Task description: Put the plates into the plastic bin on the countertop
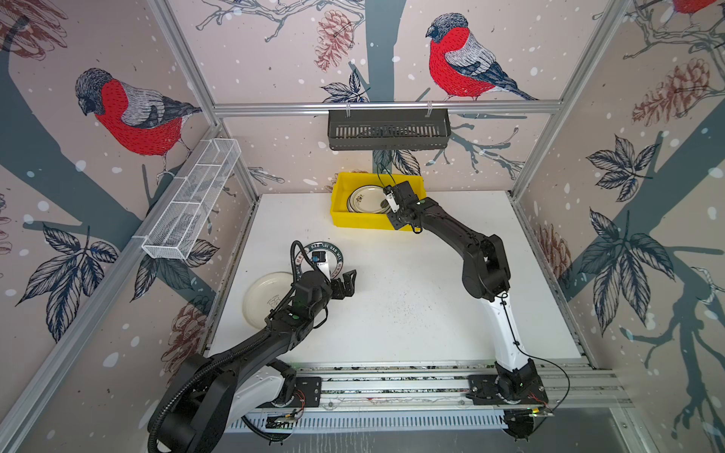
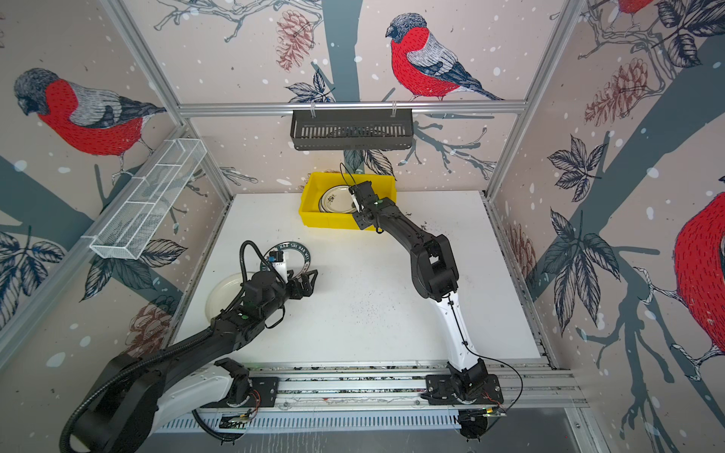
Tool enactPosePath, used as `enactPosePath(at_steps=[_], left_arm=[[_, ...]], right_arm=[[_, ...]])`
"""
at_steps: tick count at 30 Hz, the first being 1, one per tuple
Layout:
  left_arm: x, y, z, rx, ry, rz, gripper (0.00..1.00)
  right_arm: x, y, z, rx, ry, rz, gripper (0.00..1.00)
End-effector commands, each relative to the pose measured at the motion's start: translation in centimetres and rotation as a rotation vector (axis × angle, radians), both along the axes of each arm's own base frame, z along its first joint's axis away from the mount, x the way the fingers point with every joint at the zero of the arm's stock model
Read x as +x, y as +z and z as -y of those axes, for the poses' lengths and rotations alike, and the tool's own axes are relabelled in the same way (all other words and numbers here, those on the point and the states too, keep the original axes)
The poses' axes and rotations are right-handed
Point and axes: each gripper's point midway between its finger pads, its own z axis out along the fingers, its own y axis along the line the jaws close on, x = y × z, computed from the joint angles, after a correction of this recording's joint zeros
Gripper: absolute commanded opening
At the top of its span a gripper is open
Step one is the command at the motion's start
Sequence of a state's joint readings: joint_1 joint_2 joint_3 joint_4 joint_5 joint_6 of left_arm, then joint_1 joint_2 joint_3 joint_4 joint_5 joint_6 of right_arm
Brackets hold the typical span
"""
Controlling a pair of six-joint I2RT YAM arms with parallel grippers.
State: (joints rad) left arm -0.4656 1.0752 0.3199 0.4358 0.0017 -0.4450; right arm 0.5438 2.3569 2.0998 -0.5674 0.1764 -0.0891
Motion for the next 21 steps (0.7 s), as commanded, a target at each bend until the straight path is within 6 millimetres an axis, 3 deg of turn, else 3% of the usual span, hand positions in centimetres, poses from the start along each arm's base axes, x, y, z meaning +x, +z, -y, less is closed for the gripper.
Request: enactPosePath(at_steps=[1, 9, 21], left_arm=[[0.3, 0.3, -0.2, 0.003, 0.012, 0.015, 0.98], [0.3, 0.4, -0.3, -0.009, 0.014, 0.013, 0.98], [0.2, 0.5, -0.2, -0.026, 0.006, 0.012, 0.98]], right_arm=[[-2.0, -3.5, 2.7, -0.115, -0.036, -0.129, 0.53], [-2.7, -3.0, 2.6, -0.087, -0.024, -0.115, 0.51], [-5.3, -2.7, 4.4, -0.099, -0.029, -0.119, 0.47]])
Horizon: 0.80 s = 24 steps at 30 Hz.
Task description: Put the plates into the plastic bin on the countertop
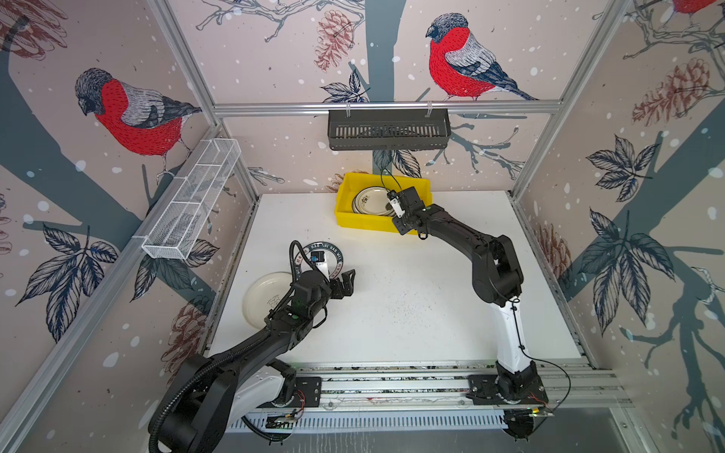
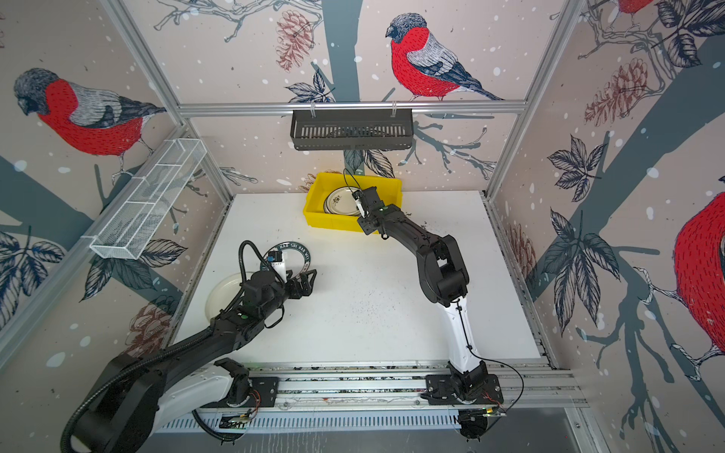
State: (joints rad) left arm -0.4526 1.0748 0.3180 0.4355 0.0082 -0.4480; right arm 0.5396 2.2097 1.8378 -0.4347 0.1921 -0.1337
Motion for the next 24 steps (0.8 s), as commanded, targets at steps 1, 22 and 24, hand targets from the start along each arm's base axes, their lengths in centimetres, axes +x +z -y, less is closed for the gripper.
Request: enactPosePath(at_steps=[1, 22, 24], left_arm=[[0.1, 0.6, 0.1, -0.022, -0.002, 0.016, 0.98], [0.7, 1.4, 0.0, -0.034, 0.028, 0.014, 0.98], [0.8, 2.2, -0.5, -0.015, 0.045, 0.039, 0.98]], right_arm=[[-3.4, -2.5, 2.6, -0.065, -0.055, -0.145, 0.47], [-6.6, 5.2, 2.0, 0.159, -0.091, -0.050, 0.70], [-6.9, 6.6, 2.4, 0.189, -0.115, -0.021, 0.75]])
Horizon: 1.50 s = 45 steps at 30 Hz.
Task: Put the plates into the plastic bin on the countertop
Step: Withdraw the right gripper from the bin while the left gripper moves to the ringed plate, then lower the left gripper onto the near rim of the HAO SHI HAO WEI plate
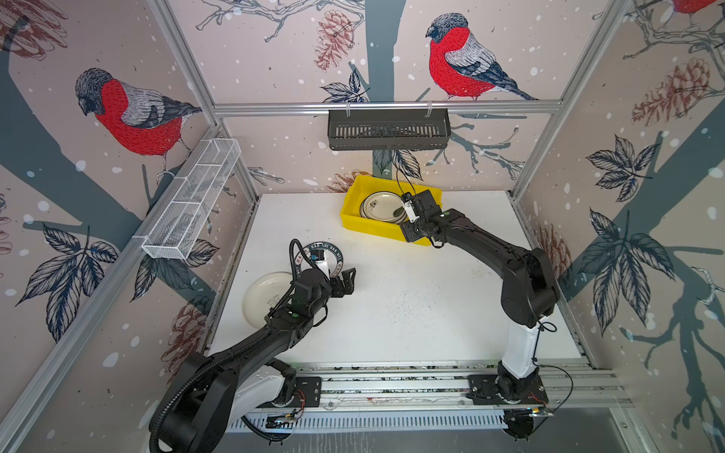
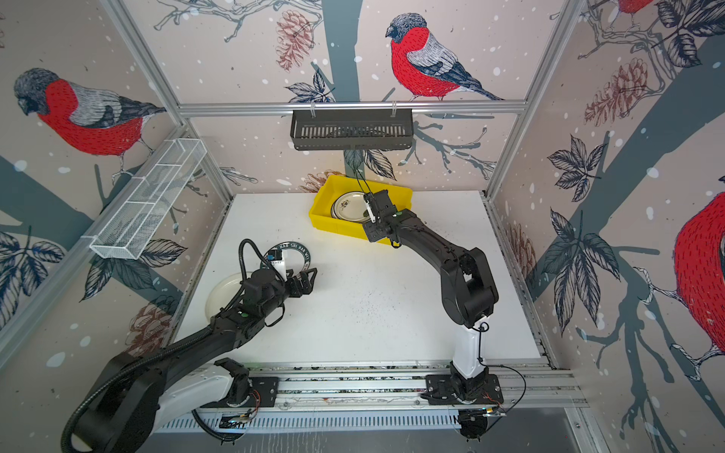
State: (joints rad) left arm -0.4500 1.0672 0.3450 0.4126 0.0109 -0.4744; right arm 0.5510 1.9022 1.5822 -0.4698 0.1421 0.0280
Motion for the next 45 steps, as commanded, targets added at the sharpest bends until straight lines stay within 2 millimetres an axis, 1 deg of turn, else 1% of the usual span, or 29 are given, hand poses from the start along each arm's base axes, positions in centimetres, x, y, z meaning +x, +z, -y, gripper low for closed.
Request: enactPosePath(at_steps=[1, 5, 8, 10, 12, 15, 17, 18, 20, 22, 25, 28, 33, 38, 45], left_arm=[[0.6, 1.5, -1.0, 0.020, 0.054, 0.043, 0.98], [0.8, 2.3, -3.1, 0.051, 0.138, 0.041, 0.98], [0.7, 2.1, -4.7, 0.059, 0.211, 0.032, 0.98], [0.5, 2.0, -5.3, 0.052, 0.231, 0.033, 0.98], [0.6, 1.9, -5.9, 0.066, 0.248, 0.033, 0.98], [1.3, 1.9, -6.4, 0.104, 0.266, 0.015, 0.98], [1.8, 1.6, -6.6, 0.106, 0.276, -0.002, 0.98], [2.1, 1.5, -6.8, 0.104, 0.286, -0.011, 0.98], [2.6, 1.3, -7.0, 0.099, 0.305, -0.021, 0.98], [3.1, 1.2, -6.9, 0.098, 0.305, -0.020, 0.98], [3.9, 0.9, -6.7, 0.121, 0.299, -0.040, 0.98], [4.7, 0.2, -6.3, 0.147, 0.286, -0.077, 0.98], [5.4, -0.9, -5.3, 0.126, 0.261, -0.122, 0.98], [5.6, -2.4, -3.8, 0.080, 0.199, -0.168, 0.98], [5.7, -4.2, -2.3, 0.034, 0.150, -0.223, 0.98]], right_arm=[[-0.7, 2.2, 0.3, 0.066, -0.042, 0.027, 0.76], [-2.1, 6.1, 0.8, 0.156, -0.074, 0.106, 0.80], [-3.8, 9.2, 2.4, 0.185, -0.141, 0.192, 0.81], [-5.5, 11.1, 3.3, 0.227, -0.157, 0.246, 0.83], [-7.5, 12.6, 4.3, 0.311, -0.167, 0.286, 0.87], [-10.9, 14.0, 4.8, 0.443, -0.111, 0.326, 0.91], [-13.1, 14.4, 5.4, 0.526, -0.083, 0.348, 0.97], [-13.9, 14.5, 5.7, 0.559, -0.077, 0.361, 0.99], [-15.8, 14.2, 6.4, 0.615, -0.054, 0.385, 0.99], [-17.3, 14.1, 7.4, 0.639, -0.051, 0.407, 0.99], [-18.7, 13.1, 8.5, 0.634, -0.054, 0.407, 0.99], [-19.1, 11.9, 9.0, 0.617, -0.074, 0.377, 0.99], [-19.1, 9.8, 9.1, 0.612, -0.100, 0.324, 0.99], [-19.6, 8.0, 7.9, 0.633, -0.053, 0.263, 1.00], [-19.4, 5.5, 7.5, 0.617, -0.066, 0.200, 0.99]])
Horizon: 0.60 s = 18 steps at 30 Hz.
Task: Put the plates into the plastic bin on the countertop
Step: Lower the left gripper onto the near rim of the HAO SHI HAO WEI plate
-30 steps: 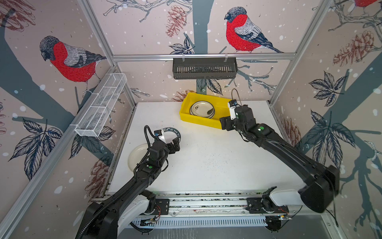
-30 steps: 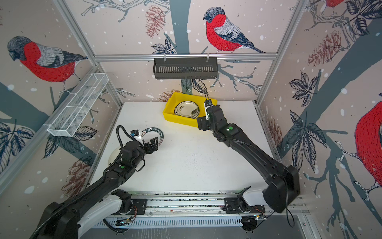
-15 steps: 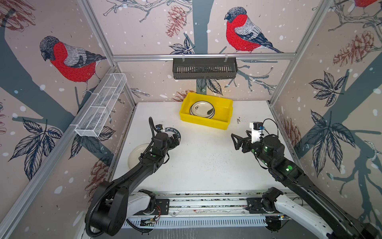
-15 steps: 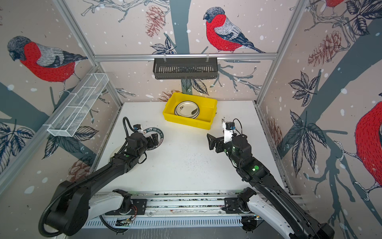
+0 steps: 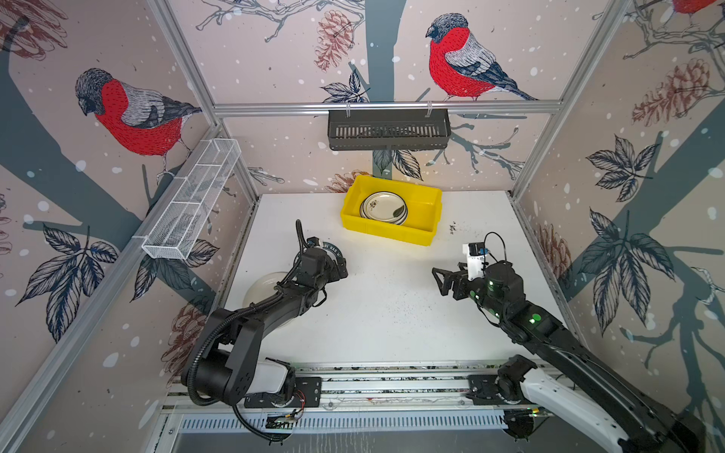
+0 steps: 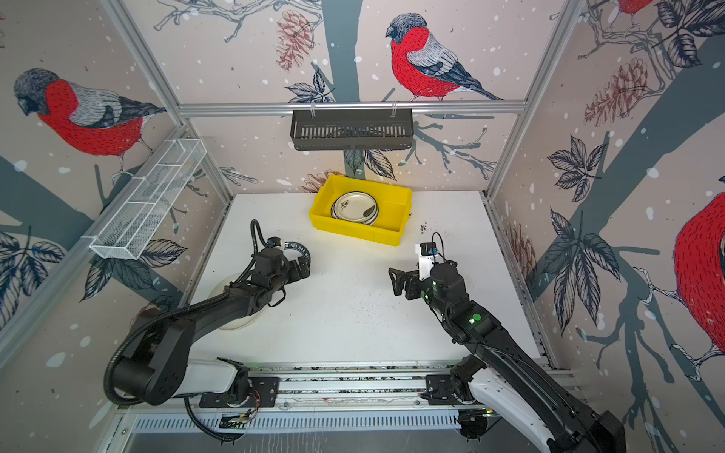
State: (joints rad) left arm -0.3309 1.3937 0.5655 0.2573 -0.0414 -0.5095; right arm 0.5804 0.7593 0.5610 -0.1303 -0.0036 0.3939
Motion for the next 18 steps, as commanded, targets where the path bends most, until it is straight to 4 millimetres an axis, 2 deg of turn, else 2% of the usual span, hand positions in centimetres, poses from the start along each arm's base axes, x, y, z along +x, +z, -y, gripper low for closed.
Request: enactPosePath(at_steps=[1, 18], left_arm=[[0.6, 0.6, 1.3, -0.069, -0.026, 0.019, 0.98], [-0.3, -2.4, 5.2, -0.094, -0.106, -0.065, 0.97]], right_arm=[[0.2, 0.1, -0.6, 0.033, 0.014, -0.003, 0.99], [1.3, -1.6, -1.5, -0.001, 0.027, -0.045, 0.99]])
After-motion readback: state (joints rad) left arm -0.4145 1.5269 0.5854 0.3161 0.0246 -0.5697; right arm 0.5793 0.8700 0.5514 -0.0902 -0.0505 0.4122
